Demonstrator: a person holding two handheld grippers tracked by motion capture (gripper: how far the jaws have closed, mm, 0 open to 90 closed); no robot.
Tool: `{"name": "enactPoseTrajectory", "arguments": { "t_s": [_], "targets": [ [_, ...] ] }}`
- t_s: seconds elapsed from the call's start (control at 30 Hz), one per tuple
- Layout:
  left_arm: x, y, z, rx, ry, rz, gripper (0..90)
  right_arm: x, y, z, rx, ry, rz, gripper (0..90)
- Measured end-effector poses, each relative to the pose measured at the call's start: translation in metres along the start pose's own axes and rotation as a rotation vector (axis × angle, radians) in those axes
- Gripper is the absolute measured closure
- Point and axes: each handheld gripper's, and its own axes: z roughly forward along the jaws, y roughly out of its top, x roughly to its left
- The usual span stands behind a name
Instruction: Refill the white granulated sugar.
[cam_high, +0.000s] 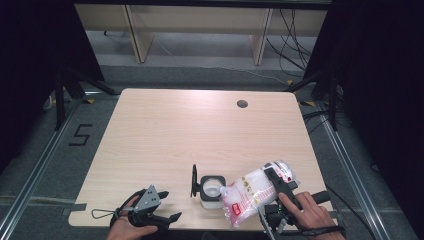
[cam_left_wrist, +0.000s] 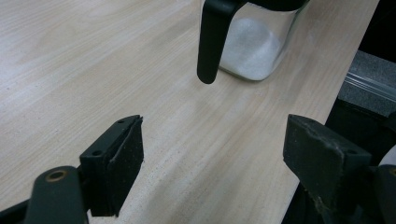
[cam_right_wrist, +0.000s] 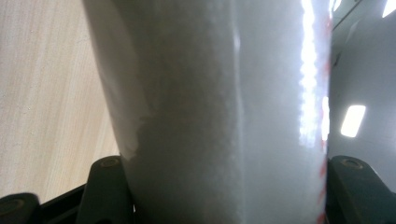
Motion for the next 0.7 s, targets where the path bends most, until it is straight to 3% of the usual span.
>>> {"name": "enactPoseTrajectory", "arguments": {
  "t_s": [0.03,0.17,0.2,0.27,0.3,0.33,0.4,0.47,0.57,0.63,0.7],
  "targets": [
    [-0.0001,-0.0001,0.0001,-0.002,-0.001,0.0,19.8,-0.001,0.0003,0.0011,-0.015,-0.015,-0.012,41.9],
    [-0.0005,0.0,0.0001,-0.006,0.0,-0.005,19.8,0.0002,0.0003,0.0006,-0.008,-0.004,-0.003,41.9],
    [0.0012,0.0001,-0.0008,0.013,0.008,0.017,19.8,0.0003,0.0,0.0018,-0.027,-0.028,-0.008,41.9],
    [-0.0001,0.0,-0.0002,-0.001,0.0,0.001,19.8,-0.0003,0.0003,0.0012,-0.024,-0.018,-0.011,42.0],
    [-0.0002,0.0,-0.0001,-0.002,0.0,0.0,19.8,0.0024,0.0002,0.0013,-0.02,-0.016,0.025,42.0],
    [-0.0001,0.0001,-0.0003,-0.002,0.001,0.004,19.8,0.0008,0.0009,0.0014,-0.02,-0.015,0.0,42.0],
    [0.0,0.0001,-0.0004,-0.002,0.002,0.004,19.8,0.0023,0.0003,0.0016,-0.027,-0.021,0.022,42.0],
    [-0.001,-0.0001,0.0004,-0.011,-0.003,-0.011,19.8,-0.0008,0.0006,0.0,-0.011,0.0,-0.002,42.0],
    [0.001,0.0007,0.0,-0.005,-0.005,0.027,19.8,0.0003,-0.0004,0.0008,-0.017,-0.011,0.0,42.0],
    [-0.0002,-0.0001,0.0,-0.001,-0.001,0.0,19.8,0.0008,-0.0009,0.001,-0.018,-0.015,0.008,42.0],
    [-0.0001,0.0,-0.0002,0.0,0.0,0.002,19.8,-0.0016,-0.0008,0.0008,-0.026,-0.022,-0.019,42.0]
  ]
}}
